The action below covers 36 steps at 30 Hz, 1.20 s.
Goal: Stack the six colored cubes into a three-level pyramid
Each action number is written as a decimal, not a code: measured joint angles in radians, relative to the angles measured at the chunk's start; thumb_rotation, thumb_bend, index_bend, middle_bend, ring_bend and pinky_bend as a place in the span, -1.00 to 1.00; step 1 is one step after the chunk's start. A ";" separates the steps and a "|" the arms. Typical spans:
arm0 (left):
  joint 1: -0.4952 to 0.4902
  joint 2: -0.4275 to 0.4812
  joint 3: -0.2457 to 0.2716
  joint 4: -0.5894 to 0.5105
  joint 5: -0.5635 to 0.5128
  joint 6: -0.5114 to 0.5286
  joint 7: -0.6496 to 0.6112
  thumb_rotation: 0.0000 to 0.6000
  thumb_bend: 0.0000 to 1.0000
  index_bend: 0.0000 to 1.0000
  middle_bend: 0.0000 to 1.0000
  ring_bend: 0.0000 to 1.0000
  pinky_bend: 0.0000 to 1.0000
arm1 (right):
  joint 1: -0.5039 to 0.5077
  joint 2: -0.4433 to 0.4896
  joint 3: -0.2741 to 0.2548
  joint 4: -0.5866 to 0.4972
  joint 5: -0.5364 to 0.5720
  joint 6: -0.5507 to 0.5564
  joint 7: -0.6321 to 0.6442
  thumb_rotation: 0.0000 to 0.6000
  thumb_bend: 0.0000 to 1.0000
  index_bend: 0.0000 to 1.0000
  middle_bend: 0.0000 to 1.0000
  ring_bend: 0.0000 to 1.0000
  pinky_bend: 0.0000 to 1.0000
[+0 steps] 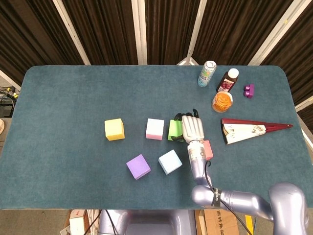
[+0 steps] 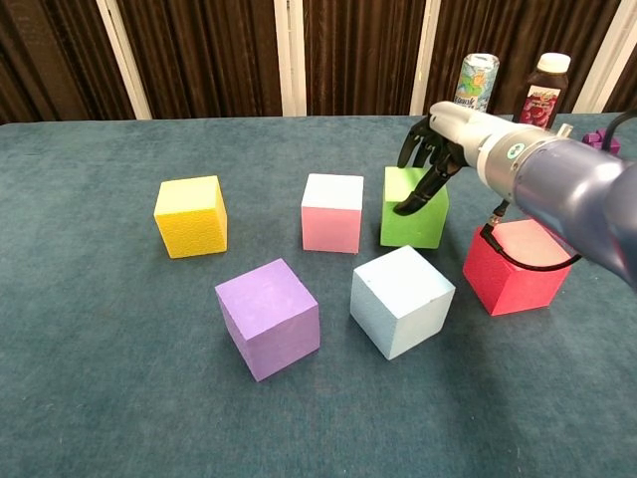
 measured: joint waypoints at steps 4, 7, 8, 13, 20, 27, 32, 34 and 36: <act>0.001 0.000 -0.001 0.001 0.001 0.002 -0.004 1.00 -0.24 -0.90 -1.00 -1.00 -1.00 | 0.002 -0.011 -0.002 0.007 0.003 0.005 -0.020 1.00 -0.54 -0.15 -0.07 -0.50 -1.00; 0.002 0.001 -0.001 0.001 0.001 0.002 -0.007 1.00 -0.24 -0.90 -1.00 -1.00 -1.00 | 0.003 -0.020 -0.002 0.011 0.008 0.005 -0.033 1.00 -0.54 -0.15 -0.07 -0.50 -1.00; 0.002 0.001 -0.001 0.001 0.002 0.002 -0.008 1.00 -0.24 -0.90 -1.00 -1.00 -1.00 | 0.003 -0.022 -0.001 0.012 0.011 0.004 -0.035 1.00 -0.54 -0.15 -0.07 -0.50 -1.00; 0.003 0.002 -0.002 0.002 0.001 0.002 -0.011 1.00 -0.24 -0.90 -1.00 -1.00 -1.00 | 0.006 -0.032 0.003 0.011 0.018 0.003 -0.056 1.00 -0.54 -0.15 -0.07 -0.50 -1.00; 0.003 0.003 -0.002 0.003 0.002 0.002 -0.014 1.00 -0.24 -0.90 -1.00 -1.00 -1.00 | 0.012 -0.050 0.019 0.018 0.030 0.012 -0.076 1.00 -0.54 -0.15 -0.07 -0.50 -1.00; 0.002 0.004 -0.002 0.003 0.002 -0.001 -0.017 1.00 -0.24 -0.90 -1.00 -1.00 -1.00 | 0.017 -0.067 0.041 0.038 0.035 0.026 -0.084 1.00 -0.54 -0.15 -0.07 -0.50 -1.00; 0.003 0.004 -0.003 0.004 0.000 -0.001 -0.018 1.00 -0.24 -0.90 -1.00 -1.00 -1.00 | 0.016 -0.077 0.047 0.054 0.031 0.026 -0.083 1.00 -0.54 -0.15 -0.07 -0.50 -1.00; 0.003 0.004 -0.004 0.004 0.000 -0.001 -0.017 1.00 -0.24 -0.90 -1.00 -1.00 -1.00 | 0.015 -0.081 0.048 0.058 0.027 0.024 -0.081 1.00 -0.54 -0.15 -0.07 -0.50 -1.00; 0.003 0.004 -0.004 0.003 0.000 -0.002 -0.017 1.00 -0.24 -0.90 -1.00 -1.00 -1.00 | 0.015 -0.085 0.049 0.061 0.024 0.024 -0.080 1.00 -0.54 -0.15 -0.07 -0.50 -1.00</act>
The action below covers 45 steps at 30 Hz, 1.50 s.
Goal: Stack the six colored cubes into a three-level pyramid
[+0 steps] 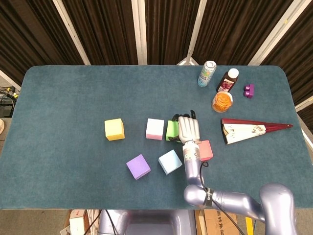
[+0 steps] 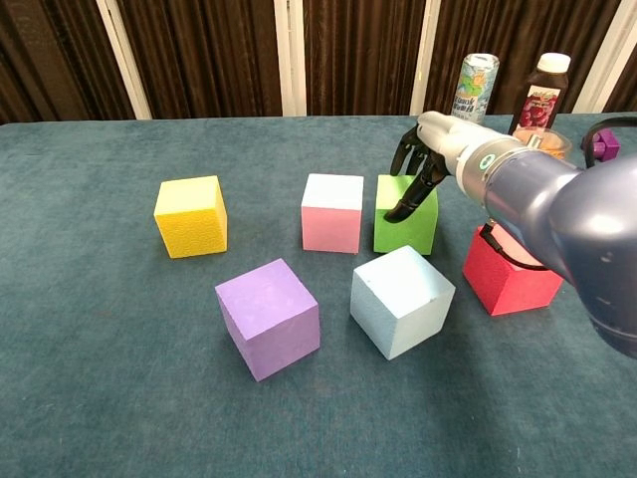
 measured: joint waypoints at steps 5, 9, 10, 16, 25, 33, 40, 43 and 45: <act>0.000 0.000 0.001 -0.001 0.002 0.001 0.001 1.00 -0.24 -0.90 -1.00 -1.00 -1.00 | 0.004 -0.012 0.009 0.009 -0.010 0.003 0.002 1.00 -0.54 -0.15 -0.07 -0.50 -1.00; 0.001 0.001 -0.001 -0.001 0.000 0.001 -0.001 1.00 -0.24 -0.90 -1.00 -1.00 -1.00 | 0.007 -0.021 0.013 0.016 -0.013 0.003 -0.004 1.00 -0.54 -0.15 -0.07 -0.50 -1.00; 0.001 0.001 -0.001 0.000 0.000 0.000 -0.002 1.00 -0.24 -0.90 -1.00 -1.00 -1.00 | 0.008 -0.023 0.015 0.017 -0.013 0.002 -0.004 1.00 -0.54 -0.15 -0.07 -0.50 -1.00; 0.001 0.003 -0.001 0.000 0.000 -0.001 -0.006 1.00 -0.24 -0.90 -1.00 -1.00 -1.00 | 0.008 -0.035 0.018 0.035 -0.010 -0.009 -0.006 1.00 -0.55 -0.15 -0.07 -0.50 -1.00; 0.002 0.003 -0.002 0.000 -0.001 0.000 -0.007 1.00 -0.24 -0.90 -1.00 -1.00 -1.00 | 0.006 -0.050 0.026 0.054 -0.020 -0.020 -0.001 1.00 -0.54 -0.15 -0.10 -0.50 -1.00; 0.002 0.004 -0.003 0.000 -0.003 -0.001 -0.009 1.00 -0.24 -0.90 -1.00 -1.00 -1.00 | 0.004 -0.053 0.033 0.057 -0.028 -0.020 -0.001 1.00 -0.54 -0.15 -0.10 -0.50 -1.00; 0.003 0.004 -0.003 0.000 -0.002 0.000 -0.010 1.00 -0.24 -0.89 -1.00 -1.00 -1.00 | 0.002 -0.052 0.033 0.051 -0.027 -0.024 -0.011 1.00 -0.54 -0.15 -0.11 -0.51 -1.00; 0.003 0.004 -0.003 -0.001 -0.002 0.000 -0.010 1.00 -0.24 -0.89 -1.00 -1.00 -1.00 | 0.001 -0.050 0.033 0.048 -0.025 -0.028 -0.016 1.00 -0.54 -0.15 -0.12 -0.51 -1.00; 0.003 0.004 -0.003 -0.001 -0.002 0.000 -0.009 1.00 -0.24 -0.89 -1.00 -1.00 -1.00 | 0.001 -0.050 0.033 0.047 -0.023 -0.029 -0.019 1.00 -0.55 -0.15 -0.12 -0.52 -1.00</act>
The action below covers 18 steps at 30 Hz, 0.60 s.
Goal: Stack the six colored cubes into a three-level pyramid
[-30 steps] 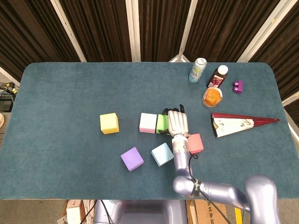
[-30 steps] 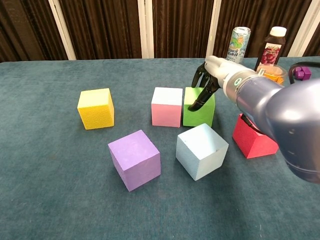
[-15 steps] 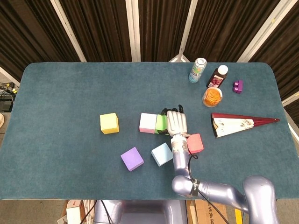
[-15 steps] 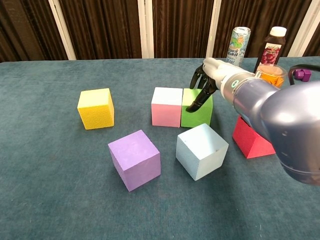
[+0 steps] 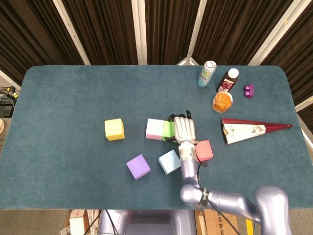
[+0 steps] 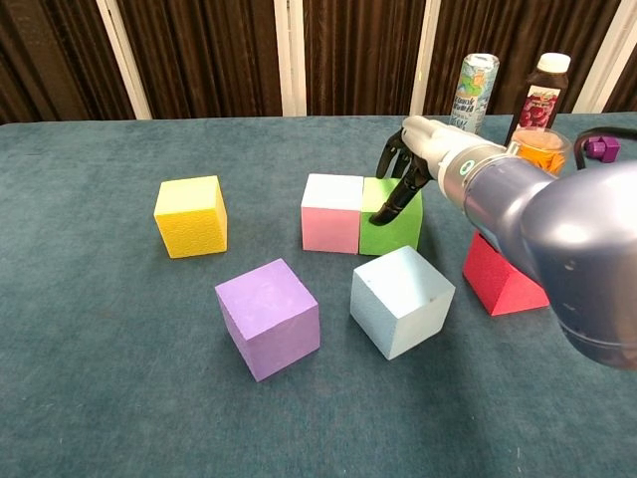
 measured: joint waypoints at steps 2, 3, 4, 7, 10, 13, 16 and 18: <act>0.000 0.000 0.000 0.000 0.000 0.001 0.001 1.00 -0.24 -0.89 -1.00 -1.00 -1.00 | 0.000 -0.001 0.001 0.001 0.000 -0.001 -0.001 1.00 -0.54 -0.15 -0.12 -0.52 -1.00; 0.000 0.000 0.000 -0.001 0.000 0.001 0.001 1.00 -0.24 -0.89 -1.00 -1.00 -1.00 | 0.001 -0.002 0.002 0.003 0.000 -0.001 0.000 1.00 -0.54 -0.16 -0.13 -0.52 -1.00; 0.001 0.000 0.000 -0.001 0.000 0.002 0.001 1.00 -0.24 -0.89 -1.00 -1.00 -1.00 | 0.001 -0.002 0.002 0.004 0.000 -0.002 0.000 1.00 -0.54 -0.16 -0.13 -0.52 -1.00; 0.001 0.000 0.000 -0.001 -0.001 0.002 0.001 1.00 -0.24 -0.89 -1.00 -1.00 -1.00 | 0.001 -0.004 0.003 0.009 0.001 -0.004 0.001 1.00 -0.54 -0.18 -0.13 -0.52 -1.00; 0.001 0.000 -0.001 0.000 -0.001 0.001 0.000 1.00 -0.24 -0.89 -1.00 -1.00 -1.00 | 0.001 -0.006 0.006 0.015 0.002 -0.005 0.002 1.00 -0.54 -0.18 -0.13 -0.52 -1.00; 0.000 0.000 -0.001 0.000 -0.001 0.000 0.001 1.00 -0.24 -0.89 -1.00 -1.00 -1.00 | 0.000 -0.008 0.007 0.019 0.001 -0.006 0.004 1.00 -0.54 -0.18 -0.13 -0.52 -1.00; 0.000 0.000 0.000 -0.001 -0.001 -0.001 0.001 1.00 -0.24 -0.89 -1.00 -1.00 -1.00 | 0.000 -0.008 0.007 0.021 0.000 -0.008 0.004 1.00 -0.54 -0.18 -0.14 -0.52 -1.00; 0.000 0.000 0.000 -0.001 -0.001 0.000 0.001 1.00 -0.24 -0.89 -1.00 -1.00 -1.00 | 0.000 -0.009 0.007 0.022 -0.001 -0.009 0.004 1.00 -0.54 -0.18 -0.15 -0.53 -1.00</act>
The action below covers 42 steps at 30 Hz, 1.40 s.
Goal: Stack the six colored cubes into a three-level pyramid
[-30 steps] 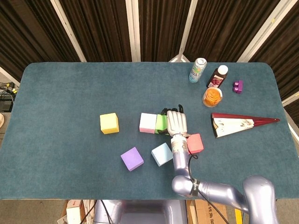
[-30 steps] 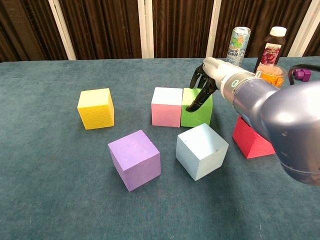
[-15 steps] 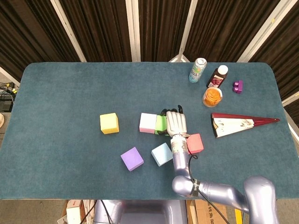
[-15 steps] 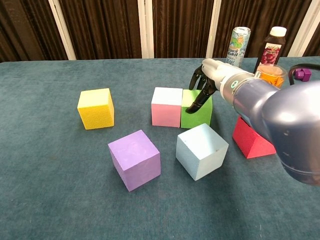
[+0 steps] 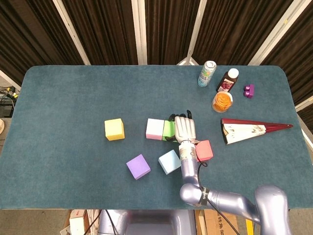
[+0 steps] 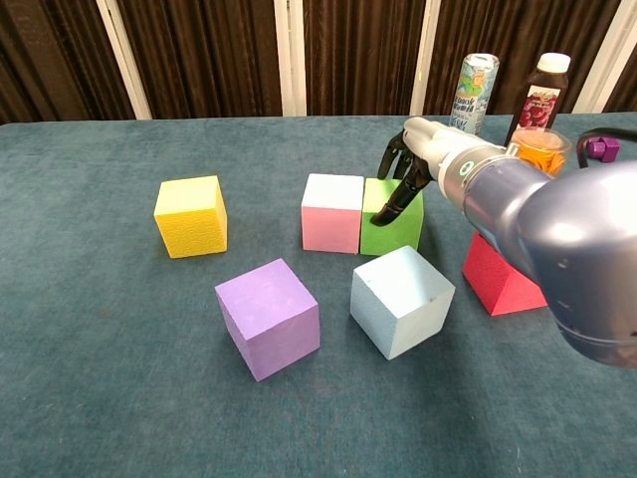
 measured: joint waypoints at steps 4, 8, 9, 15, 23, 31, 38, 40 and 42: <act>0.000 -0.001 0.000 -0.001 0.000 0.000 0.001 1.00 -0.24 -0.89 -1.00 -1.00 -1.00 | 0.000 0.002 -0.001 -0.003 0.001 -0.005 -0.003 1.00 -0.54 -0.20 -0.15 -0.53 -1.00; 0.000 -0.001 0.000 -0.001 0.000 0.000 0.003 1.00 -0.24 -0.89 -1.00 -1.00 -1.00 | 0.000 0.004 -0.002 -0.008 0.003 -0.009 -0.008 1.00 -0.54 -0.23 -0.17 -0.54 -1.00; 0.000 -0.001 0.000 -0.001 0.000 0.000 0.003 1.00 -0.24 -0.89 -1.00 -1.00 -1.00 | 0.001 0.004 -0.002 -0.008 0.003 -0.010 -0.009 1.00 -0.54 -0.24 -0.17 -0.54 -1.00; 0.001 0.000 -0.001 0.000 -0.001 0.001 0.000 1.00 -0.24 -0.88 -1.00 -1.00 -1.00 | 0.003 0.003 -0.002 -0.006 0.007 -0.011 -0.015 1.00 -0.54 -0.29 -0.21 -0.55 -1.00; -0.001 -0.001 0.000 -0.001 0.000 -0.001 0.005 1.00 -0.24 -0.88 -1.00 -1.00 -1.00 | 0.004 0.009 -0.001 -0.015 0.011 -0.015 -0.021 1.00 -0.54 -0.43 -0.25 -0.59 -1.00; -0.001 -0.002 0.000 -0.003 -0.001 -0.001 0.009 1.00 -0.24 -0.88 -1.00 -1.00 -1.00 | 0.004 0.024 -0.004 -0.028 0.025 -0.025 -0.036 1.00 -0.54 -0.55 -0.35 -0.64 -1.00; -0.001 -0.003 0.001 -0.005 -0.003 -0.002 0.013 1.00 -0.24 -0.88 -1.00 -1.00 -1.00 | 0.005 0.038 -0.006 -0.044 0.038 -0.038 -0.042 1.00 -0.54 -0.57 -0.36 -0.65 -1.00; -0.001 -0.003 0.001 -0.005 -0.003 -0.002 0.014 1.00 -0.24 -0.88 -1.00 -1.00 -1.00 | 0.005 0.041 -0.009 -0.048 0.041 -0.039 -0.046 1.00 -0.55 -0.58 -0.36 -0.65 -1.00; -0.001 -0.003 0.000 -0.005 -0.004 -0.002 0.014 1.00 -0.24 -0.88 -1.00 -1.00 -1.00 | 0.006 0.043 -0.011 -0.053 0.045 -0.041 -0.048 1.00 -0.54 -0.58 -0.36 -0.65 -1.00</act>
